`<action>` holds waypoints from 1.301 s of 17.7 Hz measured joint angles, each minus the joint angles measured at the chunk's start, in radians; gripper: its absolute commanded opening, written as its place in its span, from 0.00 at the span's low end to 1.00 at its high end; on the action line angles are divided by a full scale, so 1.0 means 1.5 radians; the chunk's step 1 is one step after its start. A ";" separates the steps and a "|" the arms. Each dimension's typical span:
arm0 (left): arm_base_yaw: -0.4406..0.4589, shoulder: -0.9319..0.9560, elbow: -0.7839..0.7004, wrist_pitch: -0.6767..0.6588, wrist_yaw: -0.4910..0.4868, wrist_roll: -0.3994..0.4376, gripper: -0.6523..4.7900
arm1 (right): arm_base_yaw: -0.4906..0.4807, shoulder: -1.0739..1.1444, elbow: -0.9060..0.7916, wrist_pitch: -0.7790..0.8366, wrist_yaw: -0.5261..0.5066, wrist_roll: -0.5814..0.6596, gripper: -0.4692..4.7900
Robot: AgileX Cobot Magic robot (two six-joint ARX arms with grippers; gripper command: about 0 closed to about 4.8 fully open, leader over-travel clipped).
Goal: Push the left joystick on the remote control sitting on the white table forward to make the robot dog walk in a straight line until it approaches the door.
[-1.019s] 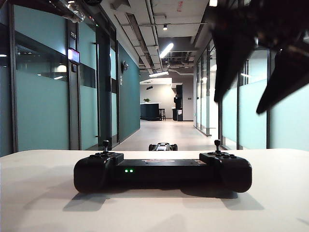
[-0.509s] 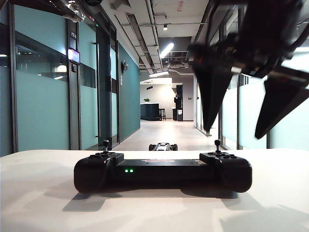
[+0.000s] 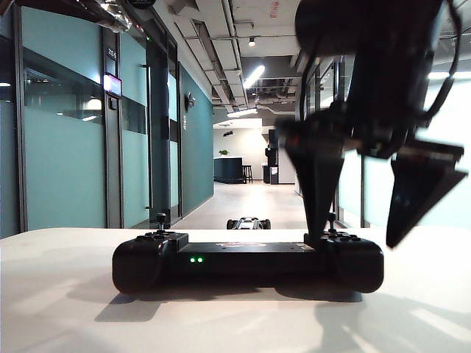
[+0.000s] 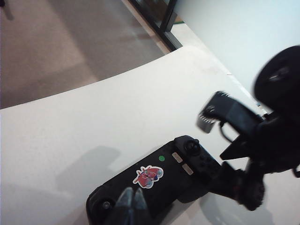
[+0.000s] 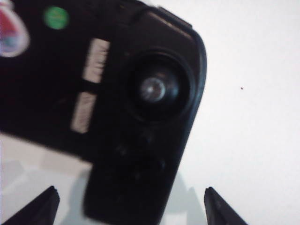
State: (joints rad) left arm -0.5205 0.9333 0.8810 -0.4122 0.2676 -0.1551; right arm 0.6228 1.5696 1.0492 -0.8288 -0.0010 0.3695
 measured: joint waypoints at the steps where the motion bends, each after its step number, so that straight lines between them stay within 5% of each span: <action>1: 0.000 0.000 0.000 0.000 0.000 0.000 0.11 | 0.000 0.011 0.000 0.001 0.000 0.000 0.88; 12: 0.000 0.000 0.000 -0.003 0.001 0.000 0.11 | 0.000 0.048 0.000 0.046 0.001 0.001 0.88; 15: 0.000 0.000 0.000 -0.003 0.001 0.000 0.11 | 0.000 0.066 -0.001 0.045 0.000 0.001 0.72; 20: 0.000 0.000 0.000 -0.003 0.001 0.000 0.11 | 0.001 0.067 -0.001 0.047 0.000 0.001 0.72; 23: 0.000 0.000 0.000 -0.003 0.001 0.000 0.11 | 0.001 0.067 -0.001 0.047 0.001 0.002 0.50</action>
State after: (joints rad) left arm -0.5201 0.9337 0.8810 -0.4168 0.2695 -0.1551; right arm 0.6235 1.6707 1.0473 -0.7578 0.0002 0.3729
